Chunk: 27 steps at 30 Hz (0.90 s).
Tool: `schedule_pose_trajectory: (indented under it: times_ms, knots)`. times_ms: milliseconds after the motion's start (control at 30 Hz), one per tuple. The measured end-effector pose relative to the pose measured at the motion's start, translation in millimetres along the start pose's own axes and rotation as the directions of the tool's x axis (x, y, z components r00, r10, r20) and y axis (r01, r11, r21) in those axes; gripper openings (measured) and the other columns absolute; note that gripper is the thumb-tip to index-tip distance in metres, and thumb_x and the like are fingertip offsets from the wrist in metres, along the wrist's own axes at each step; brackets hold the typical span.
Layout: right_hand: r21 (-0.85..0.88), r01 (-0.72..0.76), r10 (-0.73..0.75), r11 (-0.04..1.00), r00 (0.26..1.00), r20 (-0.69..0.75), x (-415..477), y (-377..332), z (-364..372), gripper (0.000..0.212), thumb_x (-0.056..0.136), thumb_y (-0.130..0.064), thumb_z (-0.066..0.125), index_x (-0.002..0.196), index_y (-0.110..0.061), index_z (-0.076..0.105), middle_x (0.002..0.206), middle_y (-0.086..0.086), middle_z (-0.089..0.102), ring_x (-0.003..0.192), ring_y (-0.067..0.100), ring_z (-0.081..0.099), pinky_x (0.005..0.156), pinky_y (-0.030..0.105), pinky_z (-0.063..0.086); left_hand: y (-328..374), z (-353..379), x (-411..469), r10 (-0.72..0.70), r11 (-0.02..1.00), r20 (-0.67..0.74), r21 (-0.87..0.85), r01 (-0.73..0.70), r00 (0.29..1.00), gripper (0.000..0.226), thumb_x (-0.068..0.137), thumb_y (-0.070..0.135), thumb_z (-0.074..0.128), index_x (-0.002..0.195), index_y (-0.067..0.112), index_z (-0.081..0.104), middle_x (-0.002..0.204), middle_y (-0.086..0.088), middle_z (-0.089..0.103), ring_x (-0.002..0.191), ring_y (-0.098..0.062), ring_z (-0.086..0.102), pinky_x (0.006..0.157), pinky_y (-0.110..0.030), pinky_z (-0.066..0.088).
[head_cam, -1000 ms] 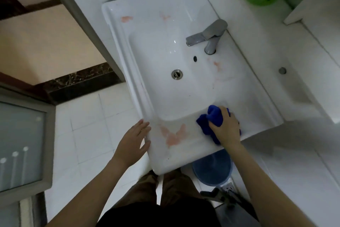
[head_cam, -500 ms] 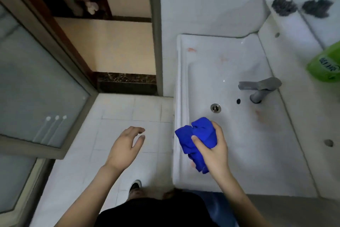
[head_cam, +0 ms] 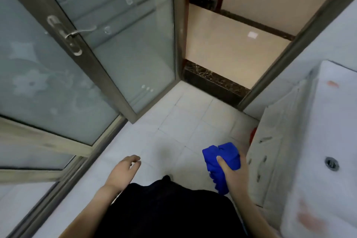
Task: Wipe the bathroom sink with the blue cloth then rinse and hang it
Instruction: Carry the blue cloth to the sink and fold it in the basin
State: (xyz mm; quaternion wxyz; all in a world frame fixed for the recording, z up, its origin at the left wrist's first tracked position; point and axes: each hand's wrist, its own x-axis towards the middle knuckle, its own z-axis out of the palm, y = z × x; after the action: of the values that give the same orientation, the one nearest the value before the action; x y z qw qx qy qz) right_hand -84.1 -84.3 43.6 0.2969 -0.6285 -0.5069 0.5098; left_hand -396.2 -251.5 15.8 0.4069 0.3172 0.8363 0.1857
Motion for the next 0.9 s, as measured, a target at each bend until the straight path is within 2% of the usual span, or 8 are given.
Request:
schedule_pose_trajectory:
  times_ms: [67,167,300,433,533,700,800,900]
  knots:
    - [-0.042,0.001,0.0,0.999,1.0,0.021,7.7,-17.2,31.0,0.046,0.081,-0.029,0.079,0.113,-0.045,0.051,0.109,-0.025,0.061,0.1,0.001,0.06,0.082,0.024,0.045,-7.1,-28.1,15.0,-0.011,0.998,-0.049,-0.055,0.008,0.999,0.011,0.098,0.033,0.051,0.102,0.037,0.06,0.117,0.009,0.062,0.102,-0.007,0.059,0.087,-0.025,0.038]
    - [-0.083,0.022,-0.017,0.996,0.999,0.05,22.3,-46.0,63.0,0.052,0.08,-0.033,0.079,0.114,-0.054,0.045,0.107,-0.041,0.053,0.094,-0.02,0.051,0.075,0.011,0.038,-1.7,-60.1,41.8,0.004,0.993,-0.081,-0.116,-0.014,0.997,0.015,0.098,0.032,0.051,0.093,0.043,0.06,0.116,0.013,0.063,0.1,-0.001,0.059,0.086,-0.025,0.04]
    - [-0.097,0.043,-0.041,0.994,0.999,0.018,52.0,-74.0,82.2,0.056,0.079,-0.031,0.08,0.122,-0.045,0.047,0.106,-0.043,0.053,0.094,-0.026,0.049,0.071,0.0,0.037,18.5,-81.6,83.8,0.044,0.993,-0.084,-0.109,-0.053,0.995,0.014,0.099,0.033,0.05,0.096,0.041,0.062,0.114,0.017,0.063,0.099,0.003,0.059,0.082,-0.02,0.04]
    - [-0.096,0.019,-0.02,0.995,1.0,-0.009,93.6,-88.0,88.3,0.05,0.08,-0.029,0.08,0.11,-0.053,0.047,0.1,-0.05,0.051,0.091,-0.027,0.049,0.067,-0.004,0.038,38.0,-77.3,127.3,0.04,0.994,-0.031,-0.1,-0.043,0.999,0.019,0.099,0.031,0.05,0.111,0.03,0.065,0.116,0.011,0.063,0.101,-0.007,0.06,0.085,-0.025,0.042]
    - [-0.06,-0.037,0.034,0.998,0.999,-0.042,140.7,-95.7,95.5,0.051,0.08,-0.028,0.08,0.106,-0.057,0.047,0.098,-0.048,0.053,0.091,-0.022,0.053,0.071,0.006,0.042,60.3,-71.1,166.2,-0.003,0.995,0.017,-0.1,0.005,1.0,0.022,0.099,0.031,0.052,0.116,0.027,0.065,0.118,0.008,0.064,0.102,-0.011,0.059,0.088,-0.028,0.042]
    - [-0.033,-0.059,0.057,0.998,0.997,-0.054,243.1,-127.5,105.7,0.053,0.081,-0.027,0.079,0.123,-0.038,0.048,0.11,-0.017,0.059,0.1,0.019,0.062,0.086,0.044,0.056,142.5,-77.2,253.0,0.0,0.996,0.046,-0.09,0.004,0.999,0.014,0.098,0.025,0.054,0.107,0.03,0.064,0.112,0.006,0.065,0.102,-0.014,0.06,0.086,-0.027,0.04]
    - [0.024,-0.053,0.054,0.998,0.997,-0.059,302.0,-160.6,103.8,0.055,0.081,-0.025,0.08,0.125,-0.034,0.049,0.118,-0.004,0.062,0.102,0.027,0.065,0.083,0.049,0.058,216.9,-90.7,311.3,0.08,0.995,0.034,-0.055,-0.078,0.996,0.016,0.097,0.024,0.054,0.107,0.025,0.067,0.107,0.007,0.065,0.099,-0.014,0.061,0.08,-0.024,0.041]
    - [0.063,-0.014,0.02,0.998,0.995,-0.094,352.7,-196.7,93.7,0.057,0.08,-0.026,0.08,0.126,-0.035,0.049,0.119,-0.004,0.061,0.101,0.028,0.065,0.08,0.052,0.059,294.8,-105.9,364.7,0.205,0.979,0.05,-0.018,-0.204,0.977,0.023,0.099,0.027,0.051,0.116,0.024,0.066,0.109,0.011,0.063,0.097,-0.01,0.059,0.076,-0.015,0.04]
